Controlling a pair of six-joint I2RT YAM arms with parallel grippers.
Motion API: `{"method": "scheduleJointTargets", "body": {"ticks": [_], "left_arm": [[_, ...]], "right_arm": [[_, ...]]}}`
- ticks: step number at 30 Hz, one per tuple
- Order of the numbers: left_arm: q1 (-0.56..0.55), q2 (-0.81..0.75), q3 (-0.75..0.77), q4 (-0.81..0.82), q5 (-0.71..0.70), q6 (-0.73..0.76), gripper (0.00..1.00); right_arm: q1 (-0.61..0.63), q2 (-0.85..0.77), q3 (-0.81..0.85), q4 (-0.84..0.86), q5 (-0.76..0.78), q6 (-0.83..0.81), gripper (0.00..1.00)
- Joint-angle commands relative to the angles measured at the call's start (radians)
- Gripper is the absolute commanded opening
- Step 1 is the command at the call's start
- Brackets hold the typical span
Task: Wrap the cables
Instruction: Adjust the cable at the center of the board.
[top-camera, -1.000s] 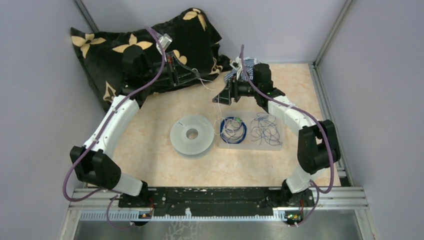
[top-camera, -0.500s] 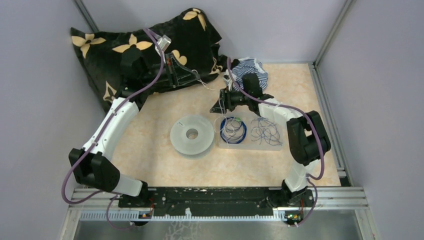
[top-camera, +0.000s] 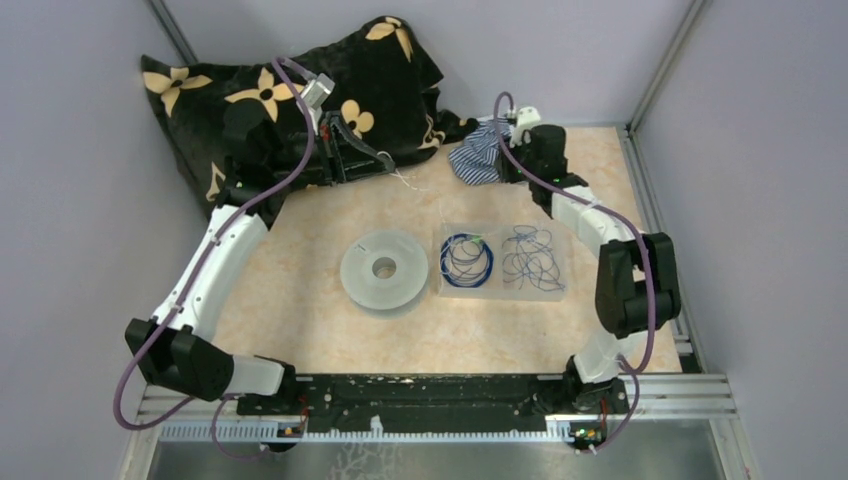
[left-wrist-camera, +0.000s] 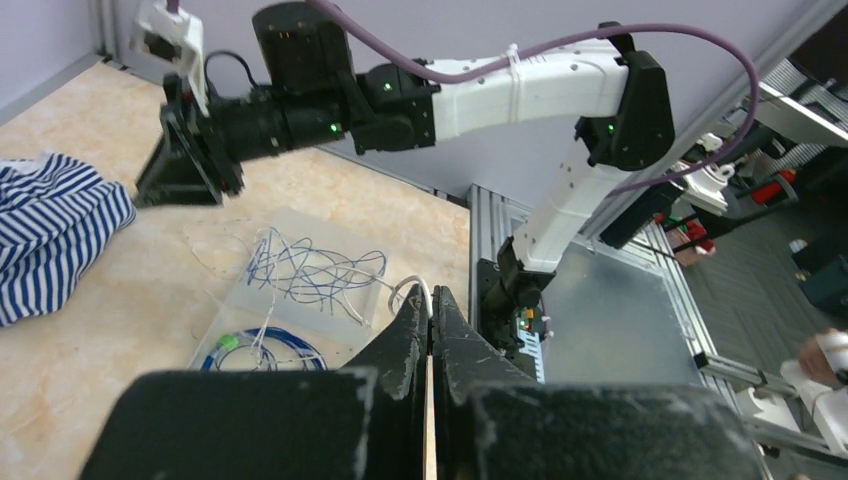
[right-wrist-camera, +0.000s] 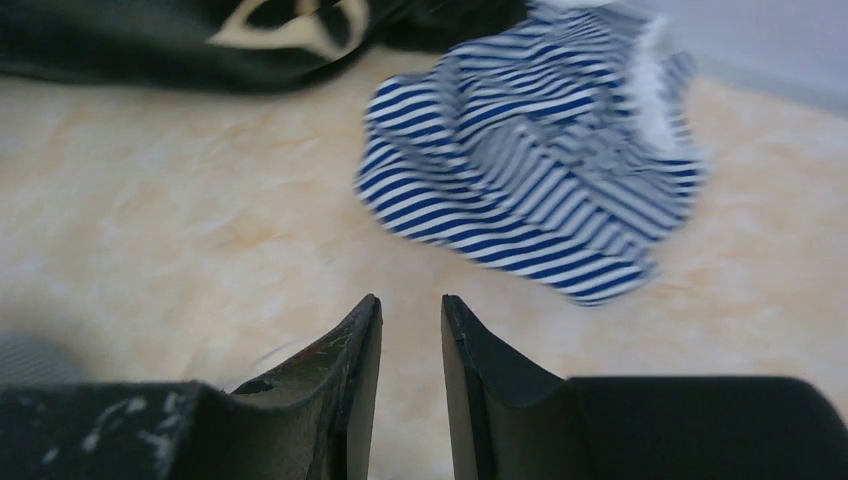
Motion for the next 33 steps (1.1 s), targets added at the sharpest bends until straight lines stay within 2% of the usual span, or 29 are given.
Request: {"method": "scheduleJointTargets", "body": {"ticks": [1, 6, 10, 15, 19, 27, 33], "left_arm": [[-0.001, -0.03, 0.056, -0.011, 0.095, 0.021, 0.0], [-0.001, -0.021, 0.105, -0.127, 0.033, 0.126, 0.0], [-0.001, 0.002, 0.145, -0.175, -0.065, 0.154, 0.0], [-0.001, 0.038, 0.19, -0.191, -0.12, 0.141, 0.0], [-0.001, 0.051, 0.204, -0.193, -0.132, 0.138, 0.0], [-0.001, 0.052, 0.219, -0.211, -0.132, 0.163, 0.0], [-0.001, 0.046, 0.206, -0.207, -0.127, 0.169, 0.0]], "right_arm": [[-0.078, -0.09, 0.068, 0.097, 0.242, -0.139, 0.28], [-0.16, -0.14, 0.043, 0.096, 0.222, -0.167, 0.25], [-0.173, -0.202, 0.034, -0.012, 0.007, -0.197, 0.28], [-0.171, -0.256, 0.027, -0.185, -0.325, -0.173, 0.45], [-0.16, -0.279, -0.012, -0.29, -0.457, -0.181, 0.56], [-0.105, -0.267, -0.151, -0.323, -0.499, -0.173, 0.65], [-0.013, -0.19, -0.135, -0.311, -0.303, -0.215, 0.67]]}}
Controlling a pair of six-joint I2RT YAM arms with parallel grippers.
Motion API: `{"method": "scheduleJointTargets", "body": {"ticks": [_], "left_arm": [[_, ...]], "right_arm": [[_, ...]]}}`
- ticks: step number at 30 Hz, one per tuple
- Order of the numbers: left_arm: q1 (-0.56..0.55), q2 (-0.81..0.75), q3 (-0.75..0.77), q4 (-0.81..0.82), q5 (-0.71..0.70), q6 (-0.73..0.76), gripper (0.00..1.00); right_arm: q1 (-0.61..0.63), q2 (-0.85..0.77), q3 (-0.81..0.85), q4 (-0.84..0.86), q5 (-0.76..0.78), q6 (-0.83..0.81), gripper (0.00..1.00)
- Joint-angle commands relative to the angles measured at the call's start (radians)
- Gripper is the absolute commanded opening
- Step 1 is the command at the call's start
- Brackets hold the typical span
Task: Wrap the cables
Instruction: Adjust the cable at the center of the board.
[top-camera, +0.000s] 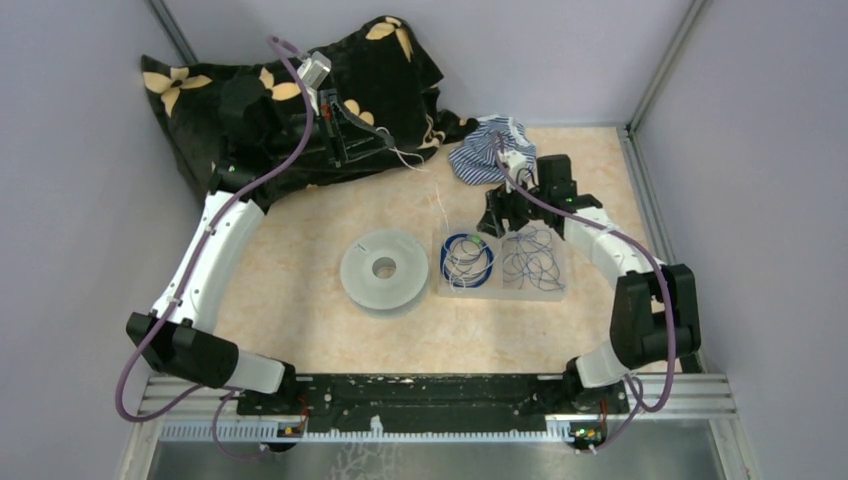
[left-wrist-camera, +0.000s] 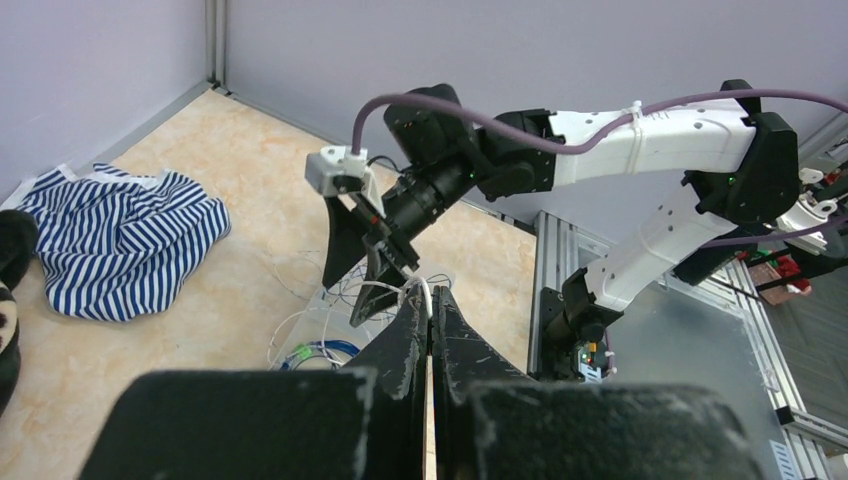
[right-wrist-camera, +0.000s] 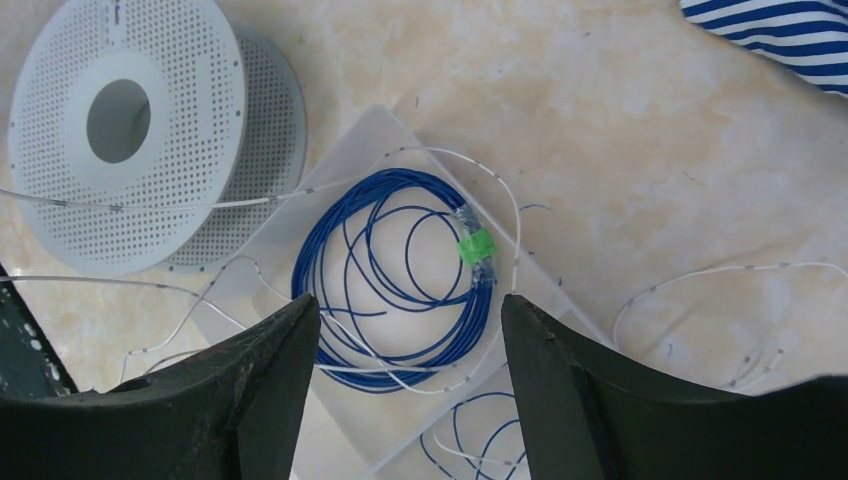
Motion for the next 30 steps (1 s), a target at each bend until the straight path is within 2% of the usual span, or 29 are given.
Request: {"method": "scheduleJointTargets", "body": {"ticks": [1, 12, 21, 30], "left_arm": [[-0.001, -0.017, 0.016, 0.003, 0.001, 0.021, 0.0], [-0.001, -0.035, -0.007, 0.004, -0.006, 0.043, 0.0], [-0.001, -0.042, -0.011, -0.005, -0.011, 0.059, 0.0], [-0.001, -0.046, -0.016, -0.017, -0.016, 0.076, 0.0]], "right_arm": [[0.047, 0.038, 0.033, 0.049, 0.097, -0.031, 0.67], [0.047, 0.165, 0.134, -0.026, 0.088, -0.158, 0.65], [0.038, 0.276, 0.216, -0.096, 0.038, -0.202, 0.61], [0.012, 0.3, 0.243, -0.121, -0.002, -0.217, 0.42]]}}
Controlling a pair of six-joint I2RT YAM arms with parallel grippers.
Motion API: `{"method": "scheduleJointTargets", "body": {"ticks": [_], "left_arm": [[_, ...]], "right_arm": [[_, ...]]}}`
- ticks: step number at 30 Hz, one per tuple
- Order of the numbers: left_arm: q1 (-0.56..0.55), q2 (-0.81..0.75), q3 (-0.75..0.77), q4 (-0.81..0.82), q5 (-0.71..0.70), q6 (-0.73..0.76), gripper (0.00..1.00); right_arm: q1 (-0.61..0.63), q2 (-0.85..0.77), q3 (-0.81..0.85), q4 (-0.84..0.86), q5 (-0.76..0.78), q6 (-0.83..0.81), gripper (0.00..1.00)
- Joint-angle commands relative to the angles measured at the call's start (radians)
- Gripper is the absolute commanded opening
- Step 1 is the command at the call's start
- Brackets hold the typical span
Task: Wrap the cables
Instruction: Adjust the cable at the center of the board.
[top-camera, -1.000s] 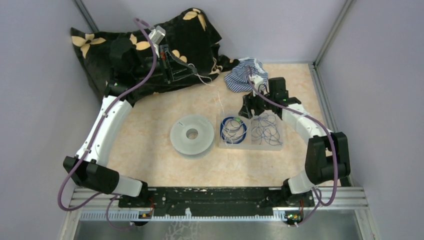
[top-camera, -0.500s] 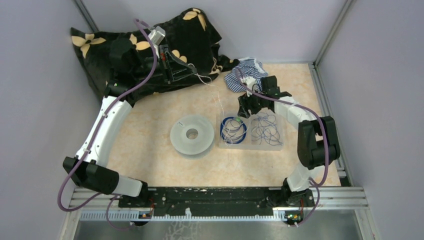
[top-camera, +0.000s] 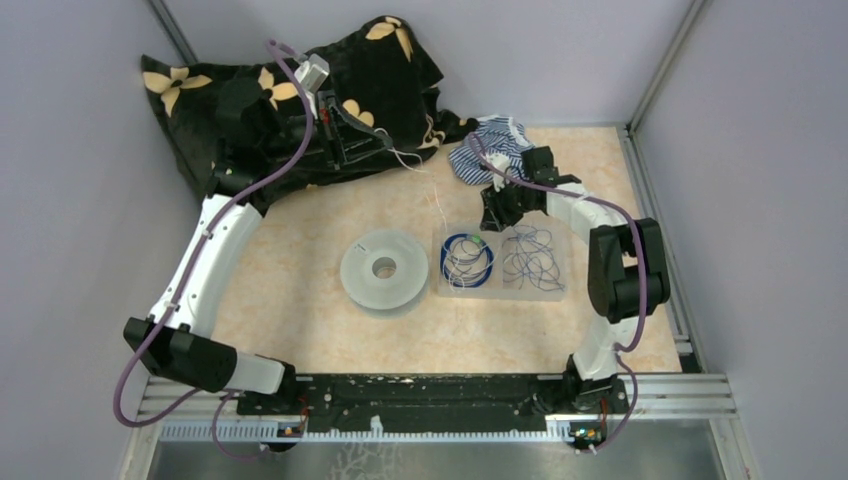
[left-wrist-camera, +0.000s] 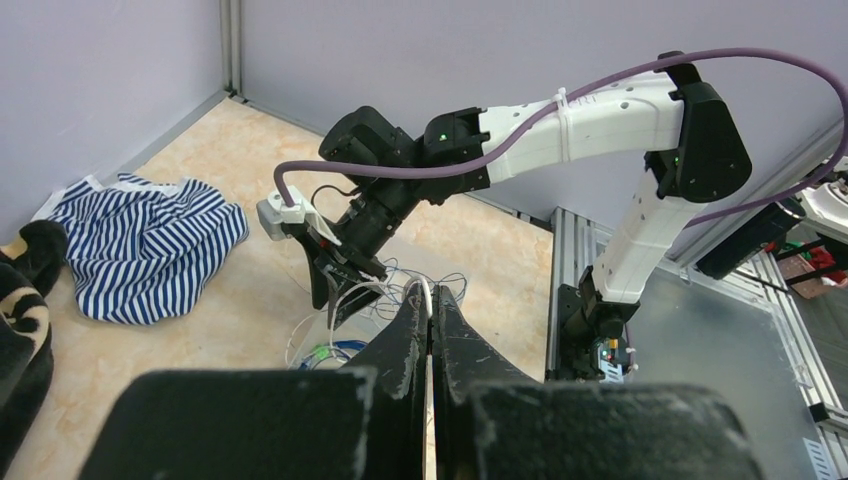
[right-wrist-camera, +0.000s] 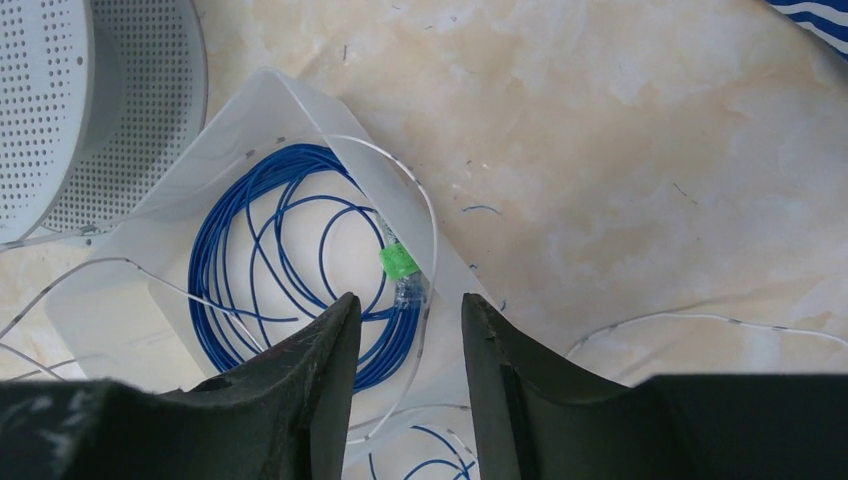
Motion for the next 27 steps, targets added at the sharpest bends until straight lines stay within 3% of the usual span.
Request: {"method": "scheduleJointTargets", "body": {"ticks": [1, 18, 27], "left_arm": [[-0.001, -0.025, -0.006, -0.007, -0.005, 0.025, 0.0], [-0.001, -0.037, -0.016, -0.004, -0.006, 0.025, 0.0], [-0.001, -0.045, -0.025, -0.002, -0.008, 0.03, 0.0]], "right_arm": [[-0.007, 0.002, 0.057, -0.004, -0.047, -0.026, 0.4], [-0.008, 0.009, 0.06, -0.016, -0.044, -0.035, 0.29], [-0.008, 0.003, 0.069, -0.022, -0.05, -0.029, 0.15]]}}
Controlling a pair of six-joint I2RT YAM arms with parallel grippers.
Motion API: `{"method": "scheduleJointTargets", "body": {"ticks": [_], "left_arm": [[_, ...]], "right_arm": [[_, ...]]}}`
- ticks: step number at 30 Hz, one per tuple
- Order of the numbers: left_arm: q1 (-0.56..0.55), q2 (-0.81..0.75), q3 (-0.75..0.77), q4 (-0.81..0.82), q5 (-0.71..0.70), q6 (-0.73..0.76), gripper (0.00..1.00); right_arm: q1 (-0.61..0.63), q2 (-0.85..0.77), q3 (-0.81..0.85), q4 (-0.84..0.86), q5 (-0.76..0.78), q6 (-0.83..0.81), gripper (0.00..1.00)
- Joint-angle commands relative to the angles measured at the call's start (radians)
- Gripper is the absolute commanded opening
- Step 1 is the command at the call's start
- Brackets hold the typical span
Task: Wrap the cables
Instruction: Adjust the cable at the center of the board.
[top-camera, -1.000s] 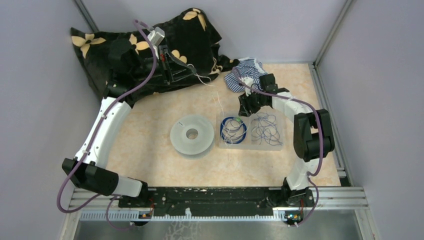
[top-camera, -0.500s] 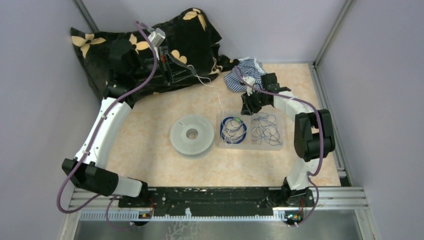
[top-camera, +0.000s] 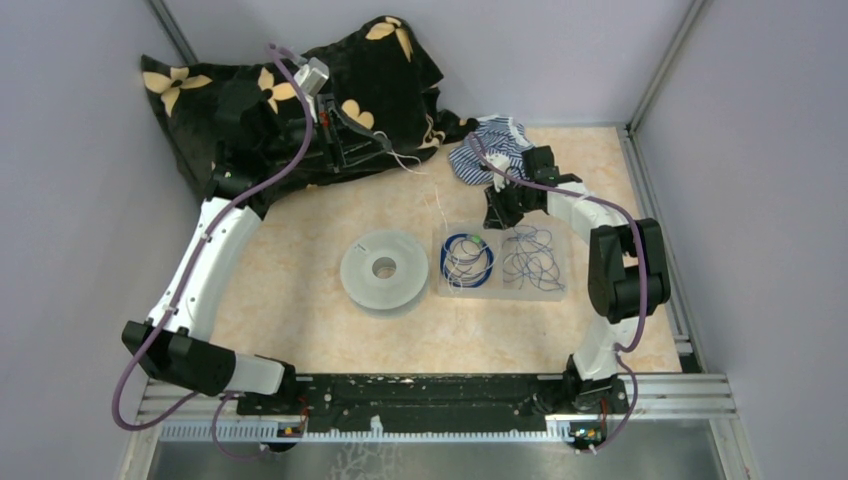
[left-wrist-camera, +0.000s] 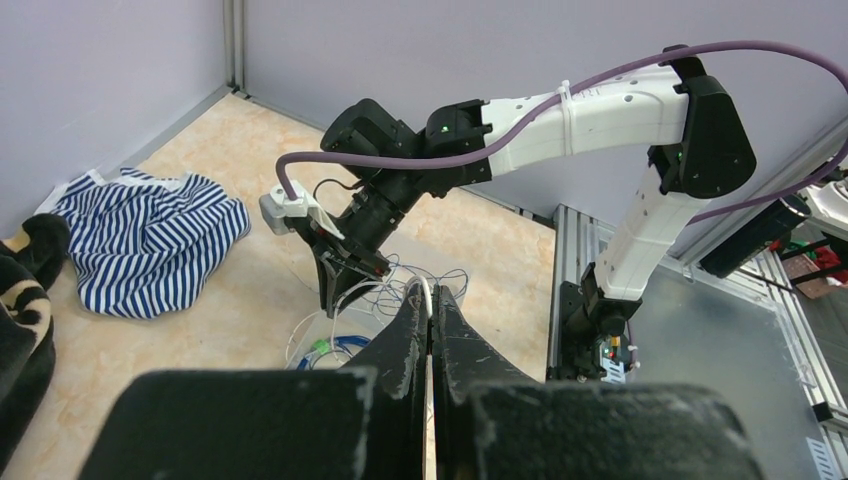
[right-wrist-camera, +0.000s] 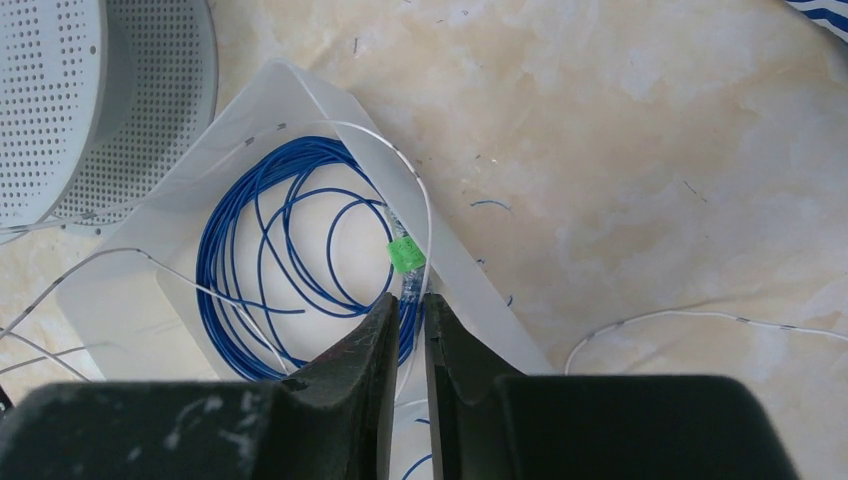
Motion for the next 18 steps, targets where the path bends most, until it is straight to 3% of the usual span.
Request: {"method": "scheduleJointTargets", "body": {"ticks": [1, 6, 18], "left_arm": [[-0.001, -0.03, -0.01, 0.012, 0.0, 0.017, 0.0], [-0.001, -0.032, -0.02, 0.013, -0.004, 0.022, 0.0], [0.0, -0.041, -0.019, -0.05, -0.116, 0.125, 0.0]], "right_arm": [[-0.001, 0.003, 0.057, 0.014, -0.03, -0.011, 0.14], [-0.006, -0.016, 0.068, 0.009, -0.032, -0.003, 0.07], [-0.103, -0.135, 0.19, -0.012, -0.148, 0.125, 0.0]]}}
